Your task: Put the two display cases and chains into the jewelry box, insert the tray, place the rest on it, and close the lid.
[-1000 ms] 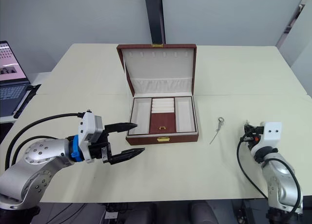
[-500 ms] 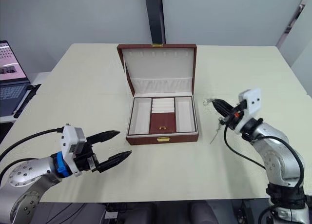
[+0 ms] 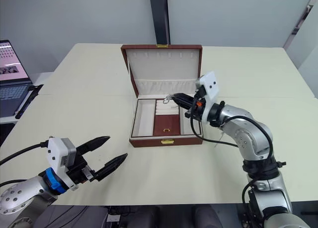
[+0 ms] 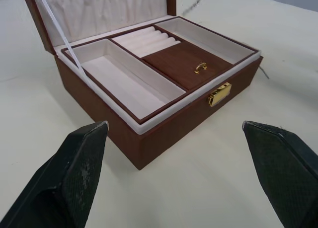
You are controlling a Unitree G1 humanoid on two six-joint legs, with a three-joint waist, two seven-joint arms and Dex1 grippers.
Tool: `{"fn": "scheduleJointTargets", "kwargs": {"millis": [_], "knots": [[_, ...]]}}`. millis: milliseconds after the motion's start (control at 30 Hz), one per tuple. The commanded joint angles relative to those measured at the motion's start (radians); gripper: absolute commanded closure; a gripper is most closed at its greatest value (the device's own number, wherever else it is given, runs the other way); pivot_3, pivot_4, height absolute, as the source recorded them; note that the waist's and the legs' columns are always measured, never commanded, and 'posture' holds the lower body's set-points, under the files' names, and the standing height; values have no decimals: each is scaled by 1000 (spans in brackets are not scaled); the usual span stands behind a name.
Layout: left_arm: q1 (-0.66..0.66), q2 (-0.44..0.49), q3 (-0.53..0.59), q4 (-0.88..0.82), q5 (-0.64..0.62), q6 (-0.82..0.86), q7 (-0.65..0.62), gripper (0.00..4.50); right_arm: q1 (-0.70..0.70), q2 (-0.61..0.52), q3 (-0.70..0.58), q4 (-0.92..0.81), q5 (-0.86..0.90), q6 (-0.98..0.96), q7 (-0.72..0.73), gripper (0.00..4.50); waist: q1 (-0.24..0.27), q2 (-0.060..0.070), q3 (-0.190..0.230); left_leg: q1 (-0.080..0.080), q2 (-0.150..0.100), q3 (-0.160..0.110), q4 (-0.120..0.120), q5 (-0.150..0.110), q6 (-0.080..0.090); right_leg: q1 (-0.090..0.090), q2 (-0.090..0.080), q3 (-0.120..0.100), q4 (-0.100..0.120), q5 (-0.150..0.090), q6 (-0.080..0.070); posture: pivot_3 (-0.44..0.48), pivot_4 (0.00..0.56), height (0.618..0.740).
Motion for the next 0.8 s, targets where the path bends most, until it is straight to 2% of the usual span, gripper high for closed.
{"fn": "scheduleJointTargets", "kwargs": {"millis": [33, 467, 800], "knots": [[18, -8, 32, -66, -18, 6, 37, 0, -38, 26, 32, 3, -29, -23, 14, 4499, 0, 0, 0, 0, 0, 0, 0, 0, 0, 0, 0, 0, 0, 0, 0, 0, 150, 740], [35, -18, 30, -118, -36, 32, 114, 0, -108, 209, 167, 166, -182, -100, 10, 4499, -3, 0, 0, 0, 0, 0, 0, 0, 0, -1, 1, -1, 1, 0, 0, 0, 150, 740], [30, -13, 19, -122, -38, 33, 134, 0, -97, 278, 209, 239, -264, -143, 19, 4499, -3, 0, 0, 0, 0, 0, 0, 0, 0, -1, 1, -1, 1, 0, 0, 0, 150, 740]]}}
